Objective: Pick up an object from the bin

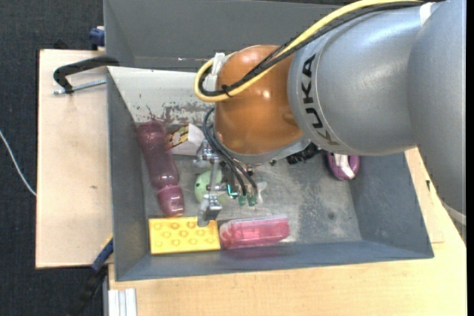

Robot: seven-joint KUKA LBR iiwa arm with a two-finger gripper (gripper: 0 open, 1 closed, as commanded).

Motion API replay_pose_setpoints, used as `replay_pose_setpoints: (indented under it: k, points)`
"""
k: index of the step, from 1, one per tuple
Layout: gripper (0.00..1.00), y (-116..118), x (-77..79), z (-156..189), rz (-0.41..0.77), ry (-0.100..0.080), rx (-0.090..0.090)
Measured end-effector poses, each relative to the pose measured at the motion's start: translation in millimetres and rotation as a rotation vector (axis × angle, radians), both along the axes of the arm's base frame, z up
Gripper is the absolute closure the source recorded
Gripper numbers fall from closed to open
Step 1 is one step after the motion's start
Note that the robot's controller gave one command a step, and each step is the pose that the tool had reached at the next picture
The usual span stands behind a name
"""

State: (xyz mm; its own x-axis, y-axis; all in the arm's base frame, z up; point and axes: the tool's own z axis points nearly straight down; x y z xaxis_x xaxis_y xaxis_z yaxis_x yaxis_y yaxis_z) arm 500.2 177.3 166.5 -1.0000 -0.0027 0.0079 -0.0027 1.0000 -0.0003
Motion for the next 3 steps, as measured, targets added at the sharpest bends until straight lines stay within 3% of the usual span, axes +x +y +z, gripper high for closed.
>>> replay_pose_setpoints:
  k: [1, 2, 3]
  points:
    - [0.00, -1.1, 1.5, 3.7, -0.002, -0.006, 0.001]
    - [0.00, -68.9, 41.4, -76.3, 0.058, -0.013, 0.002]
    - [0.00, -29.9, 21.8, -66.6, 0.184, -0.012, 0.001]
